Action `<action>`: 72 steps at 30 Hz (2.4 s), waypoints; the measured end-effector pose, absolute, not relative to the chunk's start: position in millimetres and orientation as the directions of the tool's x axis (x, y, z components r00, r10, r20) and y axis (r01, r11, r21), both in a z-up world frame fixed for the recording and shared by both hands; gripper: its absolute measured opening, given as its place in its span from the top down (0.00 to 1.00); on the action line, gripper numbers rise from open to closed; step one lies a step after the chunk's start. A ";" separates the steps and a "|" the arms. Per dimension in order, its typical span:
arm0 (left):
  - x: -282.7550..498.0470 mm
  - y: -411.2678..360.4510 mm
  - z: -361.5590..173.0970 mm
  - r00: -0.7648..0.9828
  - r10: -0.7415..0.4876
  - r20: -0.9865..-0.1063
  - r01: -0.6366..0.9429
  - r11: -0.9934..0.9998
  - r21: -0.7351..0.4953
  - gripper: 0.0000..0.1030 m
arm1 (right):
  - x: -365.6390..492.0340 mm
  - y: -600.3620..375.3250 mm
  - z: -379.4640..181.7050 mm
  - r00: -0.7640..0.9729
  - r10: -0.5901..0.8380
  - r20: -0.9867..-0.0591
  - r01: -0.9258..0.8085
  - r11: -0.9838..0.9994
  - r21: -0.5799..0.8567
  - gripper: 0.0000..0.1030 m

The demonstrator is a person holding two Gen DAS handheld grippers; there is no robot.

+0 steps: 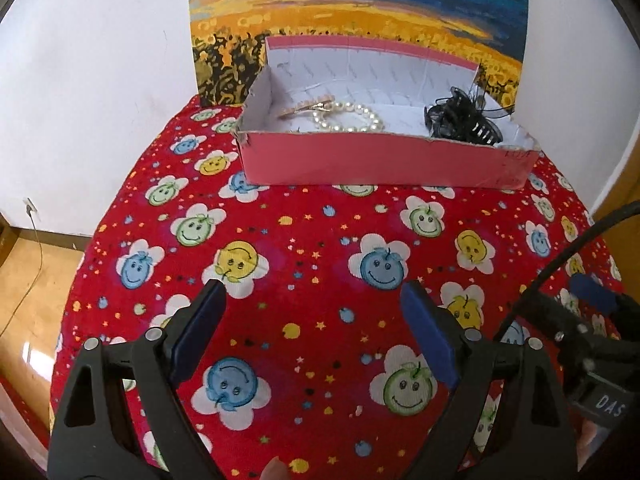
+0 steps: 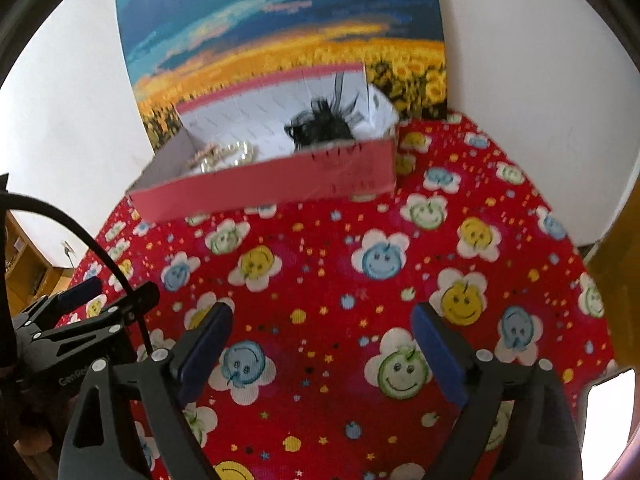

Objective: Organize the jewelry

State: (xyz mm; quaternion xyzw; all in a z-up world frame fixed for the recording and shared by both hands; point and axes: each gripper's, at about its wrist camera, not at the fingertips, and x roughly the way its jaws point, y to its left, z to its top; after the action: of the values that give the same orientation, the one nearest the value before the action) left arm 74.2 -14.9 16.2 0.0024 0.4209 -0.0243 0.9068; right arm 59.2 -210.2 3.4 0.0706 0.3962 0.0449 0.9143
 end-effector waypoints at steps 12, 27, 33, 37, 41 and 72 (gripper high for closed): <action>84.3 -15.3 5.0 0.611 -0.037 -0.790 0.021 0.999 -0.030 0.14 | 67.1 -195.2 -5.4 0.631 0.080 -0.771 -0.022 0.996 0.085 0.00; 84.8 -13.0 4.9 0.614 -0.019 -0.789 0.001 1.000 -0.023 0.14 | 69.4 -193.4 -4.9 0.628 0.056 -0.777 -0.009 0.998 0.065 0.00; 81.9 -14.5 6.6 0.627 0.014 -0.779 -0.015 1.000 0.006 0.16 | 69.7 -193.1 -5.1 0.627 0.053 -0.777 -0.008 0.998 0.062 0.00; 80.8 -15.3 7.8 0.631 0.014 -0.775 -0.011 1.000 0.009 0.16 | 70.3 -194.7 -5.1 0.629 0.048 -0.776 -0.001 0.998 0.062 0.00; 80.6 -18.6 8.6 0.634 0.028 -0.773 -0.009 1.000 0.029 0.16 | 70.0 -198.0 -4.2 0.633 0.051 -0.772 0.011 0.997 0.075 0.00; 79.4 -19.9 9.3 0.641 0.041 -0.767 -0.017 0.999 0.039 0.16 | 68.7 -195.5 -2.7 0.636 0.012 -0.772 0.030 0.999 0.040 0.02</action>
State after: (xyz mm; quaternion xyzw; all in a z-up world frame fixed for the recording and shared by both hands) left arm 79.4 -19.9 9.3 0.0142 0.4236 0.0161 0.9056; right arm 68.7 -195.5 -2.7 0.0246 0.4265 -0.0048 0.9041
